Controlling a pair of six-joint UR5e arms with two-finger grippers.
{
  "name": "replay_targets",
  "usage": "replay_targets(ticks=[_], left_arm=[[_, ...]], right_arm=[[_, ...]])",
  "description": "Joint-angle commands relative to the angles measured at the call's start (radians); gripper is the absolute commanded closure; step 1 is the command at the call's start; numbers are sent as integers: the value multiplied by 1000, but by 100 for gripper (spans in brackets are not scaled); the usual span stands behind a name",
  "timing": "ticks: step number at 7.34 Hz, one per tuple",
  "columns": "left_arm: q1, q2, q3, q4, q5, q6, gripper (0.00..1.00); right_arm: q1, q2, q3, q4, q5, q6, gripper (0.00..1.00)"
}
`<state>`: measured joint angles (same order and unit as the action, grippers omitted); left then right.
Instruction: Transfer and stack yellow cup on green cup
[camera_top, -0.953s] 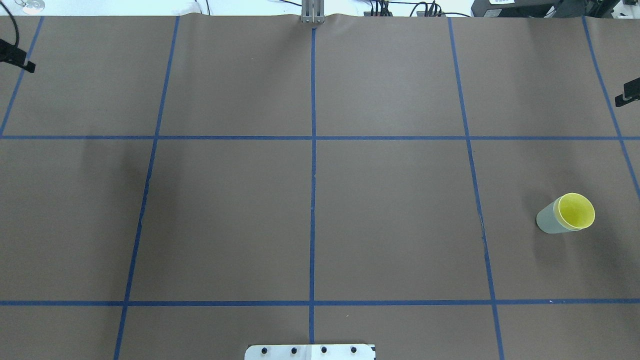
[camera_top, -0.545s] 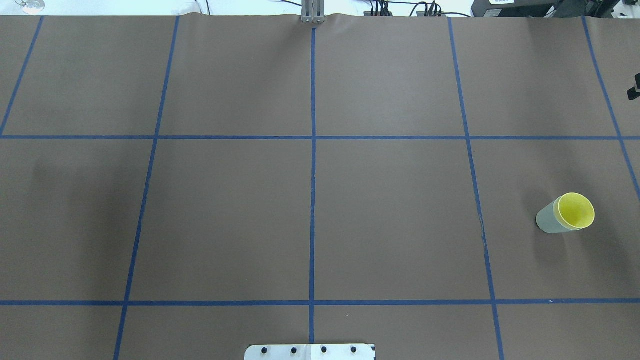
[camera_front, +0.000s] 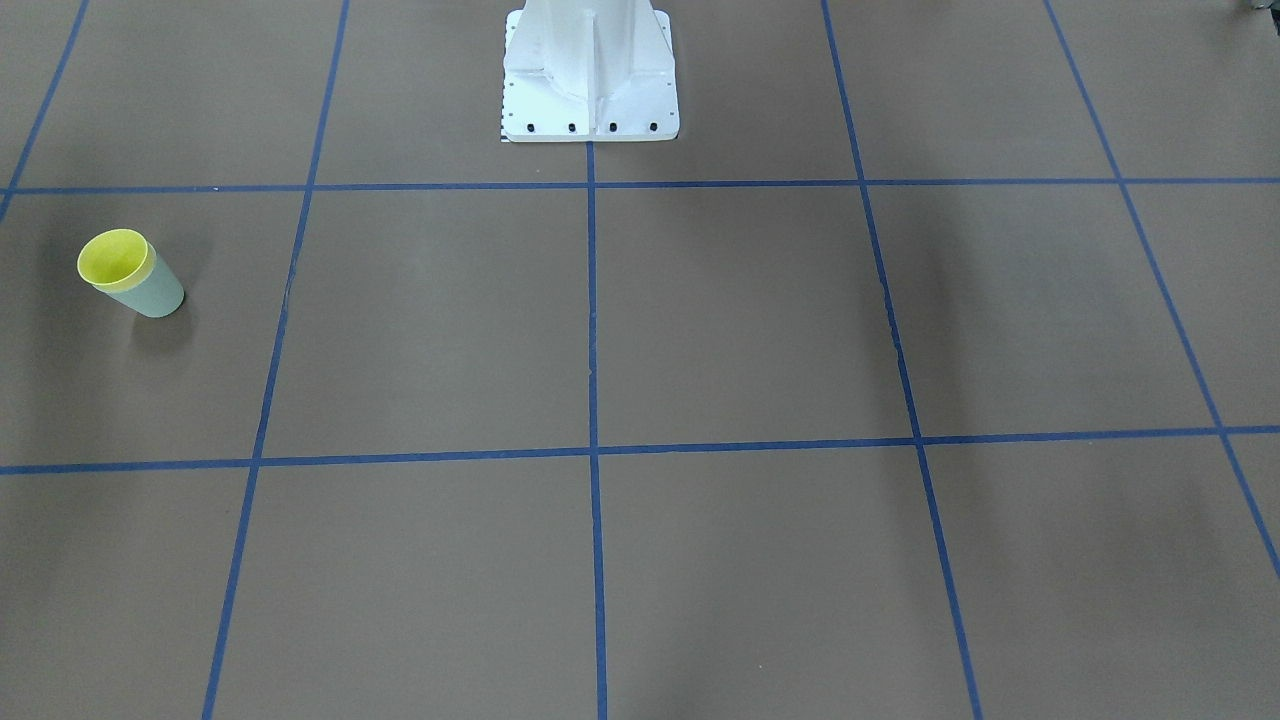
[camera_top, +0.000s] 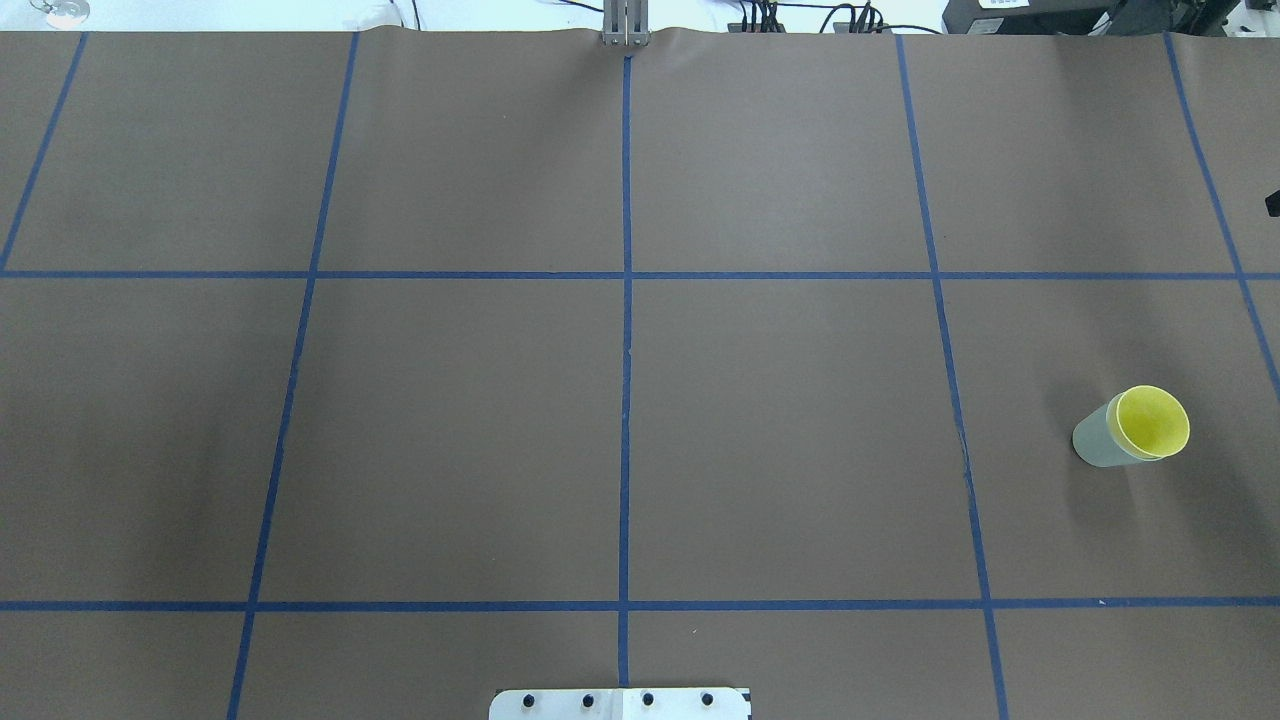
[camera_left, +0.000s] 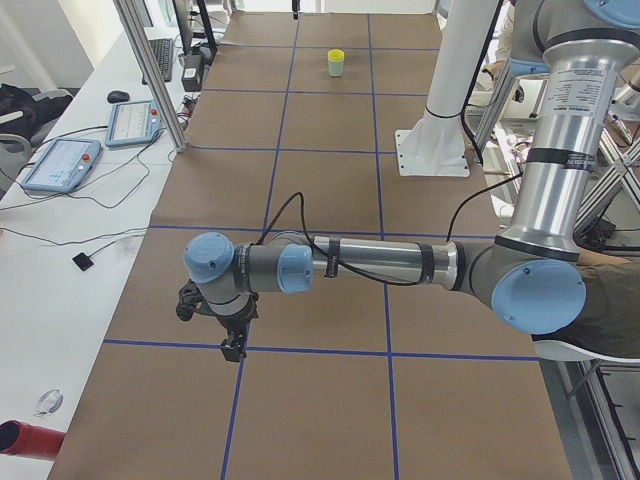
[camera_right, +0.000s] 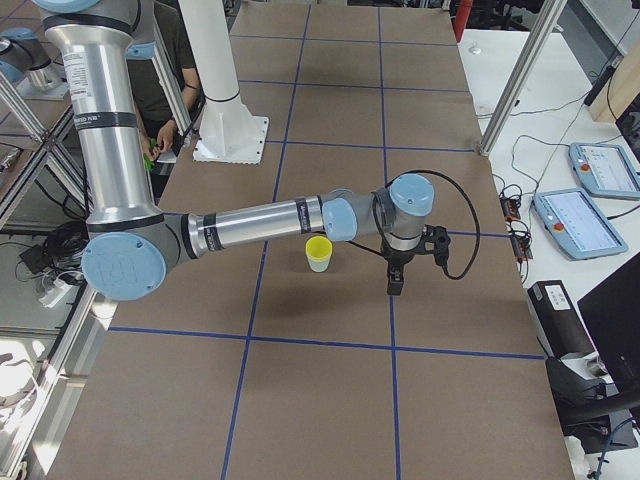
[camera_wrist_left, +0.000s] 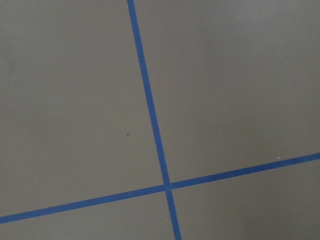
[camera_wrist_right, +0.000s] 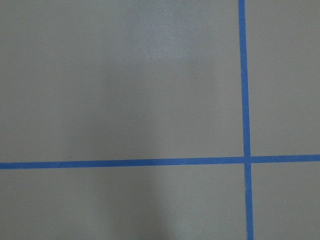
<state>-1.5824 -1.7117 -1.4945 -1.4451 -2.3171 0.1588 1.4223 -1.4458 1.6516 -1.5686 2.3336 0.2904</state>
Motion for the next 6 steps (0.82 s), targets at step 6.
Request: replay_targets(ticks=[6], left_arm=[[7, 113, -199, -29, -67, 4, 0]], right_arm=[[53, -44, 50, -2, 50, -31, 0]])
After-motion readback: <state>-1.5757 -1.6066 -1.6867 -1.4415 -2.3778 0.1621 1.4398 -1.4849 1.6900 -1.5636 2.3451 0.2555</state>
